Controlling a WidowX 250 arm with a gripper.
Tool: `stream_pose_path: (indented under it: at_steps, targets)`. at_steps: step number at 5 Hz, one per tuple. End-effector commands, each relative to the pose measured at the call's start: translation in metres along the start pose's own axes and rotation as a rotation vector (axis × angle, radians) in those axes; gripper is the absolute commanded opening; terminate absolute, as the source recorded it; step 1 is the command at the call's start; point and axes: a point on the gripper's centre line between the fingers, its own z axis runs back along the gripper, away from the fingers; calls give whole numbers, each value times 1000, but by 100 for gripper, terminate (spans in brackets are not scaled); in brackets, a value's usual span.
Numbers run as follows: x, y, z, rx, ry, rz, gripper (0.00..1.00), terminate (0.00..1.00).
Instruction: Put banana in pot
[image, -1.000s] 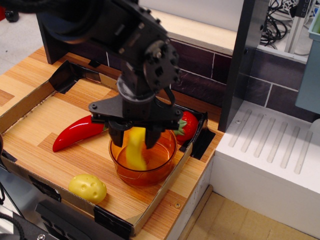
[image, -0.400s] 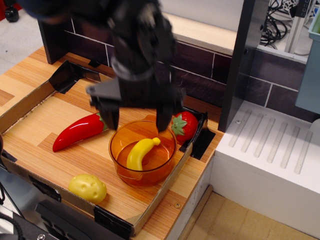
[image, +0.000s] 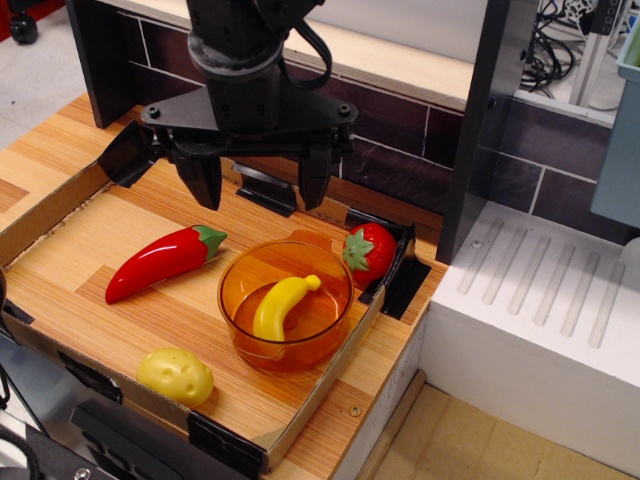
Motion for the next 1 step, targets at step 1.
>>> stream_pose_path:
  at_steps: [1]
  targets:
    - [4, -1, 11, -21, -36, 9, 100, 100]
